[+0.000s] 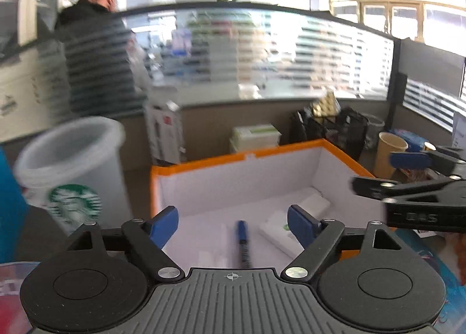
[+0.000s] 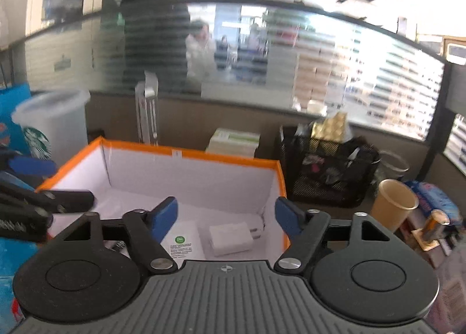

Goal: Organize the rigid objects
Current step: 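Grasp the black pen with the left tool while the right tool grasps the tape roll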

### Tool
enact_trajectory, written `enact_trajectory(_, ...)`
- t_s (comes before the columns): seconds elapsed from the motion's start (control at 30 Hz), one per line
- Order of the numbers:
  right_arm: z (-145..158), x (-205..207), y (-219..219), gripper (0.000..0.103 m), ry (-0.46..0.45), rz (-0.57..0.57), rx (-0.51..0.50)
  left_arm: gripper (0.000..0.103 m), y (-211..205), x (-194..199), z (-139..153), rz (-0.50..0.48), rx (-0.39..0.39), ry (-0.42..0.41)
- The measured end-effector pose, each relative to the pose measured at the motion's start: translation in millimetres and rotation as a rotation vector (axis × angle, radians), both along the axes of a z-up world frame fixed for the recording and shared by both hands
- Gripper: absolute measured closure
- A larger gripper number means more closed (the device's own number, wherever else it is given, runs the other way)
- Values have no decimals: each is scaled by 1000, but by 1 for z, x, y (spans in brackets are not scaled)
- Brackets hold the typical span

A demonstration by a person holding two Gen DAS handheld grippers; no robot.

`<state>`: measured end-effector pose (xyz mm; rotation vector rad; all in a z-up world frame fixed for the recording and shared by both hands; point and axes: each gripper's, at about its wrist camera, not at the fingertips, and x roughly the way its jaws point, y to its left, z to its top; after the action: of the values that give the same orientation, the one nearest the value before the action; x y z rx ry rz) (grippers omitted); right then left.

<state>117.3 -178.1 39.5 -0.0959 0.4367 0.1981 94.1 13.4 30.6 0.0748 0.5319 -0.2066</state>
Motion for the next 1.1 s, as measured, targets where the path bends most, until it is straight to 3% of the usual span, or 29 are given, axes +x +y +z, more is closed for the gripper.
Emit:
enact_trajectory(0.2,-7,-47,-8,26,-33,1,1,13,30,-28,-3,58,-30,-7)
enact_trajectory(0.43,-43,-76,-2,26,22,19,-49,11,43,-46,-40,71,-36,77)
enact_trajectory(0.8,-94,-77,1,27,116,22,-45,11,43,-58,-94,43,-29,202)
enact_trajectory(1.1,-110,-70,4,42,146,47,-24,12,40,-63,-117,20,-26,243)
